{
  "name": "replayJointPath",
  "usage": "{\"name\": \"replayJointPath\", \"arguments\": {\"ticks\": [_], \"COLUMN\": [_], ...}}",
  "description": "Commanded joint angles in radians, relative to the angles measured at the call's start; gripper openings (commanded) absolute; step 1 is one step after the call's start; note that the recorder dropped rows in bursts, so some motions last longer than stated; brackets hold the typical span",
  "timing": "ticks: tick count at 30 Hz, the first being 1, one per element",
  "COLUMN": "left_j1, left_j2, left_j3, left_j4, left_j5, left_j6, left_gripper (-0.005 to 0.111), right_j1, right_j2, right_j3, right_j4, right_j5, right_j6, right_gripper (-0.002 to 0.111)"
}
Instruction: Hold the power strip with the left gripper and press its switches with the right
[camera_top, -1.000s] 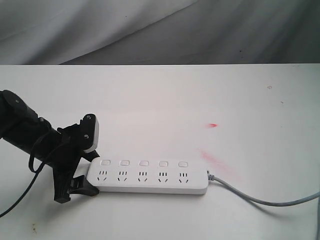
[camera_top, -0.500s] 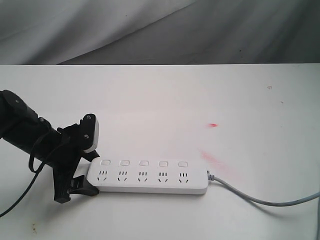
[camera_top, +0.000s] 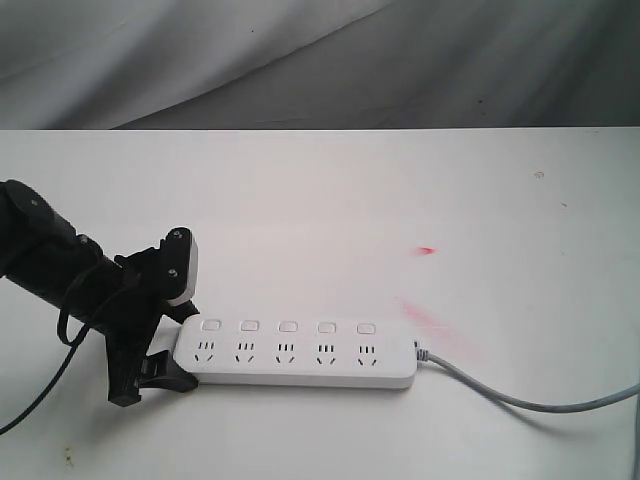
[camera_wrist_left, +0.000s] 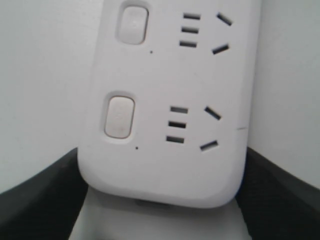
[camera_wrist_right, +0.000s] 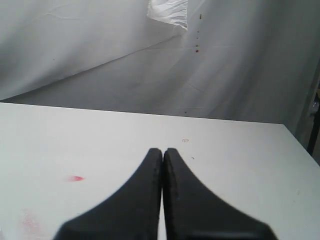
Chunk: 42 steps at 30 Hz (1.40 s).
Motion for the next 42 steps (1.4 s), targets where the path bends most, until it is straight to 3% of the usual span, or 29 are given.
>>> {"name": "replayJointPath", "arguments": {"ticks": [1,22,23,26,29,31,36,42], "left_j1": [0.002,0.002,0.002,0.002,0.002,0.002,0.01,0.158], "left_j2": [0.0,0.0,0.0,0.0,-0.004,-0.042,-0.26,-0.581], "left_j3": [-0.004,-0.004,-0.004,-0.004,-0.004,-0.004,-0.004,-0.004], "left_j4": [-0.009,-0.011,-0.011,-0.011,-0.013,-0.013,-0.071,-0.132], "left_j5": [-0.009,-0.011,-0.013,-0.037,-0.028,-0.034,-0.092,-0.09], "left_j6": [-0.002,-0.002,-0.002,-0.002,-0.106,-0.232,-0.273,-0.535], "left_gripper": [0.06,0.061,0.064,0.096,0.102,0.102,0.102,0.102], "right_j1": [-0.007,-0.007,-0.007,-0.007,-0.007,-0.007,-0.007,-0.007], "right_j2": [-0.003,-0.003,-0.003,-0.003,-0.003,-0.003,-0.003,-0.003], "right_j3": [0.003,0.003,0.003,0.003,0.003,0.003,0.003,0.003], "right_j4": [-0.017,-0.017,-0.017,-0.017,-0.017,-0.017,-0.017,-0.017], "right_j5": [-0.007,-0.007,-0.007,-0.007,-0.007,-0.007,-0.007,-0.007], "right_j6": [0.005,0.005,0.005,0.005,0.005,0.005,0.005,0.005], "right_gripper": [0.0,0.0,0.0,0.0,0.0,0.0,0.0,0.0]}}
